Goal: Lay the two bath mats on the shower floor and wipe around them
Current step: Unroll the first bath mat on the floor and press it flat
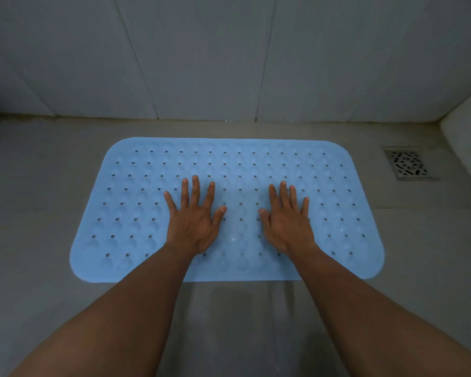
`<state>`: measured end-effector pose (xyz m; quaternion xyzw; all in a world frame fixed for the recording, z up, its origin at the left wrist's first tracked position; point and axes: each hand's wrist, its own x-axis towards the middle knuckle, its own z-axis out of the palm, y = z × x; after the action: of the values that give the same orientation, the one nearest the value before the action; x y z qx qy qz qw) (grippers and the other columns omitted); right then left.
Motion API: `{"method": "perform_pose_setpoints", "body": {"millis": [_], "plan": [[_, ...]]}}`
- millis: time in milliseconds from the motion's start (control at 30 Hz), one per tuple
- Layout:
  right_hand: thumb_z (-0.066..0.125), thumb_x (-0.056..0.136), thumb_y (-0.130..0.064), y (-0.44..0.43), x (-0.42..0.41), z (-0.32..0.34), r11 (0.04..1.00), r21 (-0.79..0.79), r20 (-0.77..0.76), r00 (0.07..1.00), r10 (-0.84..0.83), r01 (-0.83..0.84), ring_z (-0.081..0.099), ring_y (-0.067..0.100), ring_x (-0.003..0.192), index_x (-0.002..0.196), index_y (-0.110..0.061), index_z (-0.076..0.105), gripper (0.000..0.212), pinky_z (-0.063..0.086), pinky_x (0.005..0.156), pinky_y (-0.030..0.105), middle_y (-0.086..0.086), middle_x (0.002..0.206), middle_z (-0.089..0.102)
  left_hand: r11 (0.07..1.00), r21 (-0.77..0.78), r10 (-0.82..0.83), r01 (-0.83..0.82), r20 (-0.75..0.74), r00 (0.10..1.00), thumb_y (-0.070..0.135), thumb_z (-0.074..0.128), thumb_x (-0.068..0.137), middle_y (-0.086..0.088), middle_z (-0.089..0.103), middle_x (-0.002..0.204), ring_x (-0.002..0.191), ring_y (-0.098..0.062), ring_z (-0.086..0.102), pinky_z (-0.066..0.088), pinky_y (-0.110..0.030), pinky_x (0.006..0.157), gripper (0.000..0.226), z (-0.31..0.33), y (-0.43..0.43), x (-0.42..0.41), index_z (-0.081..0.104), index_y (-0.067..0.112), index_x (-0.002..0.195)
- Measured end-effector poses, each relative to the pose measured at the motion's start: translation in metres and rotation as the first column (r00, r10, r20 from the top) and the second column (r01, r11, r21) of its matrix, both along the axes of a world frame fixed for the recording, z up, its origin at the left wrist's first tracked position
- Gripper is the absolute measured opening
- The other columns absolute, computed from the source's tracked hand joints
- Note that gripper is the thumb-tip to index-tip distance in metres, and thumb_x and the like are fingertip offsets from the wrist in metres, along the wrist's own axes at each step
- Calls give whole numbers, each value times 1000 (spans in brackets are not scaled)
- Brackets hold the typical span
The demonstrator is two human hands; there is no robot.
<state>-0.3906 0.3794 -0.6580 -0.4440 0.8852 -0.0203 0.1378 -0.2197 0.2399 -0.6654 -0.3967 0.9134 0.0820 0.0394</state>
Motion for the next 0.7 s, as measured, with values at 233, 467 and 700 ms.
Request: {"method": "perform_pose_setpoints", "body": {"millis": [233, 467, 700], "plan": [[17, 94, -72, 61, -62, -15, 984, 99, 30, 988, -150, 147, -21, 29, 150, 156, -35, -13, 78, -15, 115, 62, 4, 164, -21, 994, 77, -72, 75, -40, 997, 66, -2, 90, -4, -17, 165, 150, -29, -21, -13, -67, 114, 71, -16, 69, -80, -6, 40, 156], [9, 90, -77, 69, -64, -26, 989, 36, 8, 990, -144, 144, -22, 29, 150, 151, -42, -23, 77, -12, 116, 62, 4, 164, -23, 1000, 10, -26, 26, 11, 1000, 76, 6, 91, -4, -12, 166, 151, -30, -18, -13, -65, 115, 76, -30, 83, -87, -6, 40, 156], [6, 91, -77, 71, -66, -30, 992, 19, -21, 992, -123, 123, -19, 31, 150, 152, -41, -22, 76, -9, 116, 64, 5, 165, -19, 1000, -11, -21, 21, 31, 999, 73, 4, 91, -4, -8, 167, 152, -30, -12, -5, -64, 117, 75, -29, 84, -90, -2, 39, 157]]}}
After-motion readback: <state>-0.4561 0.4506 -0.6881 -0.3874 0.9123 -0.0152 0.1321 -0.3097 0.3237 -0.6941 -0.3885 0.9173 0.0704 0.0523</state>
